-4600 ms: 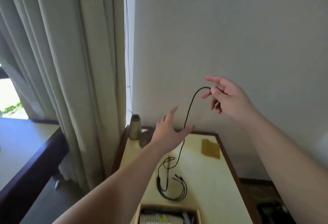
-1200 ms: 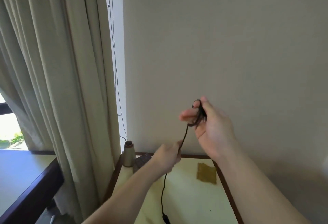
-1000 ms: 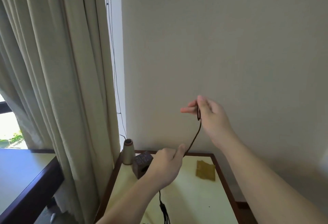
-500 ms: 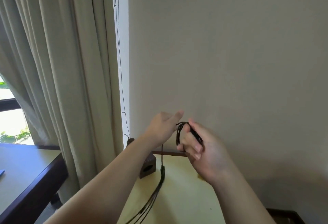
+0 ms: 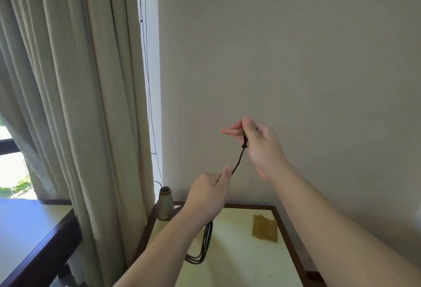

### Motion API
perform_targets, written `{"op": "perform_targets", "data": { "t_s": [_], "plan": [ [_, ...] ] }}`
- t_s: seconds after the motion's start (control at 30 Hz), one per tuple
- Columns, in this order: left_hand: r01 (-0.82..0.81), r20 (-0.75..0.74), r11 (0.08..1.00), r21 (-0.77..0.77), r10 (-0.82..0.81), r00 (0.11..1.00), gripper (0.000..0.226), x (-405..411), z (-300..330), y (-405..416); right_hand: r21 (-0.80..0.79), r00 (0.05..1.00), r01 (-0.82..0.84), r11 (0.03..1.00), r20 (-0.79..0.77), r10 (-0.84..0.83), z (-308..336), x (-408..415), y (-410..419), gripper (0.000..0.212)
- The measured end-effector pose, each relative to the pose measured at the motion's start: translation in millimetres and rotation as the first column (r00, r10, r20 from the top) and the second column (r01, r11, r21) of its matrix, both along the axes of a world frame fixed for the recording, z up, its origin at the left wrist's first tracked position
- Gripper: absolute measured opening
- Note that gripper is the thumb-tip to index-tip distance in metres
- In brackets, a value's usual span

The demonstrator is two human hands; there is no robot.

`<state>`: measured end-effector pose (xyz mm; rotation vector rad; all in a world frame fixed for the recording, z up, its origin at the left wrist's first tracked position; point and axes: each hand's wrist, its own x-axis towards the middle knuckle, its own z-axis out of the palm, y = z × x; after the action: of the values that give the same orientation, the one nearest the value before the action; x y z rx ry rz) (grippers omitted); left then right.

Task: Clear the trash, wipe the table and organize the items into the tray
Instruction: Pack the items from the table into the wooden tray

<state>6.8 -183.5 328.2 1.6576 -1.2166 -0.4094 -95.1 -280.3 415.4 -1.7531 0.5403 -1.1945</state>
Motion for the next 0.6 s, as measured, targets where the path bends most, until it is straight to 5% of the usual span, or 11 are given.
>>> {"op": "perform_targets", "data": {
  "t_s": [0.1,0.17,0.23,0.33,0.43,0.53,0.6],
  "plan": [
    [-0.013,0.076,1.000,-0.001,0.013,0.997,0.070,2,25,9,-0.303,0.864,-0.011,0.953,-0.483,-0.144,-23,-5,-4,0.039],
    [-0.088,0.216,0.996,0.020,0.082,0.973,0.067,11,41,9,-0.222,0.758,-0.127,0.967,-0.651,-0.050,-39,-9,0,0.051],
    [-0.166,0.365,0.985,0.049,0.137,0.921,0.063,23,52,7,-0.001,0.749,-0.150,0.989,-0.653,0.113,-48,-13,10,0.066],
    [-0.172,0.402,0.983,0.065,0.132,0.906,0.065,41,49,3,0.312,0.833,-0.206,0.927,-0.441,0.334,-50,-18,32,0.071],
    [-0.077,0.178,0.997,0.005,0.075,0.981,0.069,47,32,0,0.502,0.862,-0.410,0.761,-0.060,0.504,-47,-19,56,0.045],
    [-0.016,-0.221,0.994,-0.109,-0.008,0.975,0.077,41,12,-3,0.586,0.804,-0.590,0.556,0.362,0.472,-42,-15,72,0.036],
    [-0.021,-0.169,0.998,-0.066,0.010,0.986,0.057,32,-3,-4,0.560,0.757,-0.649,0.515,0.543,0.363,-33,-11,76,0.037]
  ]
}}
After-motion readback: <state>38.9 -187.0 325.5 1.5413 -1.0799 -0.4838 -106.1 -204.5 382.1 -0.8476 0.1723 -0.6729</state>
